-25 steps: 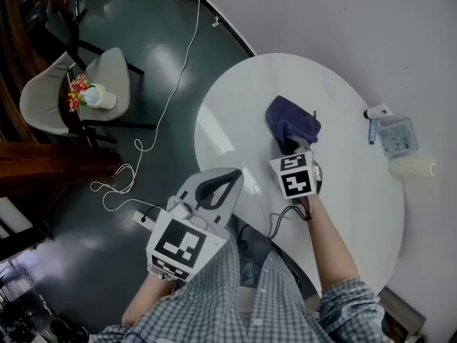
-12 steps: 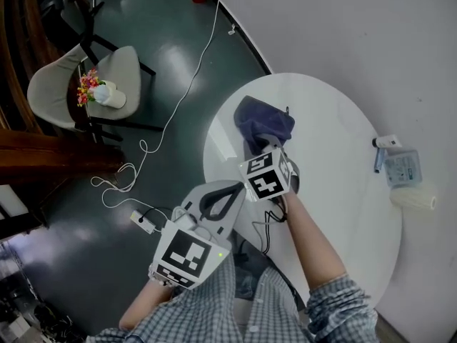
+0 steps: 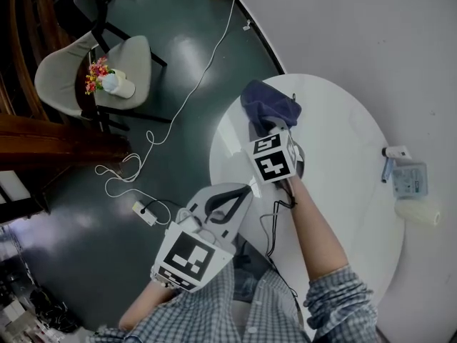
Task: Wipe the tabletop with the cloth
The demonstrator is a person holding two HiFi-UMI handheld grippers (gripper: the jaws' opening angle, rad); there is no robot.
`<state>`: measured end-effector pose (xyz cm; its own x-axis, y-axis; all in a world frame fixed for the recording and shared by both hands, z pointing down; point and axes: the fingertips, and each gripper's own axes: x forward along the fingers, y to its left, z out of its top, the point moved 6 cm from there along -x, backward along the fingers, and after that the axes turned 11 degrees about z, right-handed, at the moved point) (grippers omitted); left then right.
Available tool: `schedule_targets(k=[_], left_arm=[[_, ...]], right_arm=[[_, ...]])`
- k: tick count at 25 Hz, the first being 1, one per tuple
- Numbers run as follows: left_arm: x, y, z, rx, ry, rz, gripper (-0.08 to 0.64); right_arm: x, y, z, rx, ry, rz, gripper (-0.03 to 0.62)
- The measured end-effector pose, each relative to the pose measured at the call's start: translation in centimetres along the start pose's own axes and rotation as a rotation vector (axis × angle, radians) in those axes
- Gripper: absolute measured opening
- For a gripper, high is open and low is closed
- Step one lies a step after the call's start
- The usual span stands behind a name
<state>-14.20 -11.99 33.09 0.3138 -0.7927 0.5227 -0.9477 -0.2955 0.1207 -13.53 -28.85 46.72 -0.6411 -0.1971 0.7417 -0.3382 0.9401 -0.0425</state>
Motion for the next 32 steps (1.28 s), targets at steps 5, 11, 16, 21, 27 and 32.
schedule_targets(k=[5,11,16,21,27,32], left_arm=[[0.7,-0.6,-0.2,-0.008,0.02,-0.015,0.005],[1.9,-1.6,-0.2,-0.003,0.032,-0.048,0.005],[2.9,-2.6,0.0,0.01,0.039,-0.085,0.005],[3.7,-3.8,-0.1,0.023,0.05,-0.12,0.005],[3.9,-4.6,0.4,0.053,0.045,-0.158,0.005],[3.9,-5.5,0.7,0.084,0.043,-0.189,0.005]], right_arm=[[-0.9,-2.9,-0.8,0.066,-0.033,-0.043,0.023],[-2.9,-7.3,-2.6,0.147,-0.05,-0.13,0.023],[-5.4,-11.3,-5.0,0.227,-0.077,-0.218,0.023],[-8.2,-14.7,-8.0,0.343,-0.087,-0.308,0.023],[-11.9,-17.0,-11.6,0.501,-0.102,-0.421,0.023],[-14.7,-17.1,-14.8,0.591,-0.1,-0.487,0.023]])
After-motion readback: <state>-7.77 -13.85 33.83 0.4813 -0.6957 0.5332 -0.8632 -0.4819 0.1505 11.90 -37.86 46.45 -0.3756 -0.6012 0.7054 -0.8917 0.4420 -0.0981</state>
